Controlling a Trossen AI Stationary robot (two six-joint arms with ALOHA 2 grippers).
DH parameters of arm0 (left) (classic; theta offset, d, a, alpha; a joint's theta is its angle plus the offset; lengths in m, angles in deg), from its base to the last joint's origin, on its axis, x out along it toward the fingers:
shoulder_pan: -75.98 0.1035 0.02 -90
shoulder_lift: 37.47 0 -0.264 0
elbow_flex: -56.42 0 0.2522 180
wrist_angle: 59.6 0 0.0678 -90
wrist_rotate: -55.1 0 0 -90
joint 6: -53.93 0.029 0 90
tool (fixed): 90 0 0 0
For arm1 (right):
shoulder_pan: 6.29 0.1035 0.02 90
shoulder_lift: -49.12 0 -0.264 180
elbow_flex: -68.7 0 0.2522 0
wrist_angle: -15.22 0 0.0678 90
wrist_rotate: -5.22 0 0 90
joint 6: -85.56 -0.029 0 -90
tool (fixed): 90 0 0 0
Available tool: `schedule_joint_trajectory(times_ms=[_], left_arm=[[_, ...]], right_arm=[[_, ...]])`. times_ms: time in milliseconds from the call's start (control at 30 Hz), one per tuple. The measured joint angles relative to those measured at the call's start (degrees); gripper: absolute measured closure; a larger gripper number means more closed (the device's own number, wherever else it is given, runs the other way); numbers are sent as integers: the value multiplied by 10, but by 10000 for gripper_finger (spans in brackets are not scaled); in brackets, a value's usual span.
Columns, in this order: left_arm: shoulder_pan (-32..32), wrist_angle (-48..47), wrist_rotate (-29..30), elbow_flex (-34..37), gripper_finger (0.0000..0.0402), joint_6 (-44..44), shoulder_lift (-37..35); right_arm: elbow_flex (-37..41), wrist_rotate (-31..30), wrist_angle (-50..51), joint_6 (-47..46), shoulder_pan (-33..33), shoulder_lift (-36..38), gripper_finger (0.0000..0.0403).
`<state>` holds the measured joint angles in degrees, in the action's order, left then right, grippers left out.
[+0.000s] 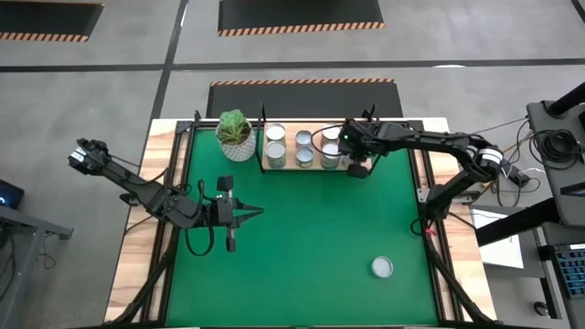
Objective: Pick and place cans onto a shelf
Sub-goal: Put the canned mushrooms on the shelf
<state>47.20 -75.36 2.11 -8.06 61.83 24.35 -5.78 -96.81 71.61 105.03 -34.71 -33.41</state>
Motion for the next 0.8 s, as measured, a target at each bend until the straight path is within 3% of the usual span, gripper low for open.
schedule_joint_trajectory(times_ms=[200, 800], left_arm=[[0, 6, 0, 0, 402, 0, 0], [0, 7, 0, 0, 402, 0, 0]], right_arm=[[-1, 67, 1, -2, 0, 0, 394], [0, 69, 5, -4, -1, 0, 394]])
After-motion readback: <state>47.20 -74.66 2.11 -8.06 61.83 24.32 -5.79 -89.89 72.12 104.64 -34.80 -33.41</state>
